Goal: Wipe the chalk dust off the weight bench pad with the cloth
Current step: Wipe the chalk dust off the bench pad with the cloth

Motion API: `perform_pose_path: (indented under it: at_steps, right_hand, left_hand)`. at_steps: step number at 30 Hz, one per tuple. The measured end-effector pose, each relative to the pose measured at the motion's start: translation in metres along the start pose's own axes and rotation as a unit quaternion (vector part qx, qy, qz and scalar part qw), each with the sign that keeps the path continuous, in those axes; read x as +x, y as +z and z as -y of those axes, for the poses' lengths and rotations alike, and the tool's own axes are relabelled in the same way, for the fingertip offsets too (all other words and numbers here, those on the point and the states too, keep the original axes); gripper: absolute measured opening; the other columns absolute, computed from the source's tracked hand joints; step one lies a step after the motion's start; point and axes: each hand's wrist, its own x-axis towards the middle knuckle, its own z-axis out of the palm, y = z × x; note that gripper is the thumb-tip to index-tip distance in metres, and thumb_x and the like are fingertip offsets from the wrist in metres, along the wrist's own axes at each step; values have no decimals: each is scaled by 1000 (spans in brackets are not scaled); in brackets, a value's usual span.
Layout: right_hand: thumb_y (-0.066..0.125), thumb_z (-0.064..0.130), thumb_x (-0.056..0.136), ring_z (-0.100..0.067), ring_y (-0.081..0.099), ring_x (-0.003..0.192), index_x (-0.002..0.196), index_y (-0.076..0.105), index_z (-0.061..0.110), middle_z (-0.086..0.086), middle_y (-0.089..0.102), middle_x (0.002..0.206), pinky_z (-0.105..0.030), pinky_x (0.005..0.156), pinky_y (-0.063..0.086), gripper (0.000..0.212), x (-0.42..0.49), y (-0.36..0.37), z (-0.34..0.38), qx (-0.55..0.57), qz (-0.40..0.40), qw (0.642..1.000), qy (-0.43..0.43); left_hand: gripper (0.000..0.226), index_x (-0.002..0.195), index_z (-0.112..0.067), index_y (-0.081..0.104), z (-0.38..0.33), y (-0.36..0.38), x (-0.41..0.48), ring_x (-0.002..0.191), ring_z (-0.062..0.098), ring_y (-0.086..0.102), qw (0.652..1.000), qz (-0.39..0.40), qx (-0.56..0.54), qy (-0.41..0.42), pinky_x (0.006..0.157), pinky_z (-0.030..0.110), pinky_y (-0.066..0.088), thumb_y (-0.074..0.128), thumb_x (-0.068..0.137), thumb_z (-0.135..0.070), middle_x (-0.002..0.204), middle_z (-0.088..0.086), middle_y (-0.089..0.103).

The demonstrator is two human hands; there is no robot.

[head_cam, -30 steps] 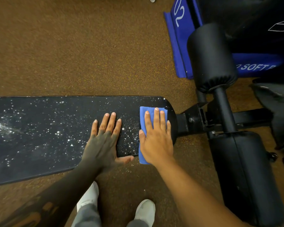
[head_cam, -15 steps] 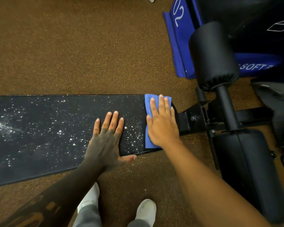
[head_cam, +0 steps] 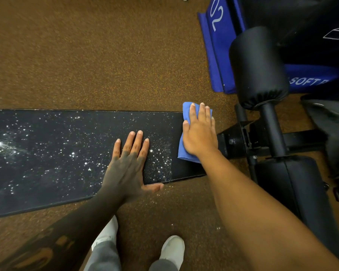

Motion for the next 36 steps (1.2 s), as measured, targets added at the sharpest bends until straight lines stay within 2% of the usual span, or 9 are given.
perform_pose_path:
  at_steps: [7, 11, 15, 23, 32, 34, 36]
  right_hand:
    - [30, 36, 104, -25, -14, 152, 158, 1, 16, -10, -12, 166, -43, 122, -3, 65, -70, 8, 1, -2, 2, 1000, 11]
    - [30, 36, 104, -28, -10, 152, 158, 5, 16, -13, -8, 166, -45, 122, 1, 63, -43, 4, -5, -8, -2, 1000, 7]
    - [29, 36, 104, -28, -6, 152, 158, 7, 15, -14, -4, 166, -45, 123, 4, 62, -16, 0, -7, 8, 3, 1000, 14]
    - [30, 34, 104, -26, -14, 152, 158, 2, 15, -11, -11, 166, -44, 123, -2, 64, -84, 13, -7, -9, 3, 1000, -14]
    - [28, 35, 105, -27, -10, 152, 158, 6, 16, -12, -7, 166, -44, 123, -1, 61, -19, 1, -5, -12, 8, 1000, -21]
    - [29, 33, 104, -27, -10, 152, 158, 6, 15, -13, -8, 166, -45, 123, -1, 61, -32, 2, -6, -16, 6, 999, -45]
    - [30, 32, 104, -26, -11, 152, 158, 6, 15, -11, -8, 166, -46, 123, 0, 62, -60, 4, -12, -31, 9, 994, -105]
  left_hand:
    - [134, 159, -8, 5, -1, -2, -1, 155, 31, -7, 1000, 1, -7, -5, 125, 58, 3, 24, 65, -103, 168, 14, -5]
    - [133, 159, -9, 0, -2, -3, 0, 155, 30, -13, 1000, 1, 1, -7, 124, 60, -1, 24, 65, -102, 168, 13, -10]
    - [133, 159, -10, 2, -2, -1, 0, 155, 30, -11, 1000, -6, 7, -8, 123, 63, 0, 23, 65, -102, 168, 13, -8]
    - [135, 158, -10, -6, -2, 0, 0, 154, 29, -18, 1000, 0, 19, -15, 123, 61, -2, 13, 63, -104, 166, 13, -18]
    - [134, 157, -10, -7, -1, 1, 0, 154, 30, -16, 1000, -4, 23, -8, 123, 61, -2, 15, 64, -104, 167, 13, -16]
    - [134, 157, -10, -5, -1, 2, -1, 155, 30, -14, 1000, -4, 24, -9, 123, 62, 0, 17, 65, -103, 167, 14, -14]
    - [134, 157, -9, -5, -1, 2, -1, 155, 30, -14, 1000, -4, 25, -10, 123, 61, 0, 18, 65, -103, 167, 14, -15]
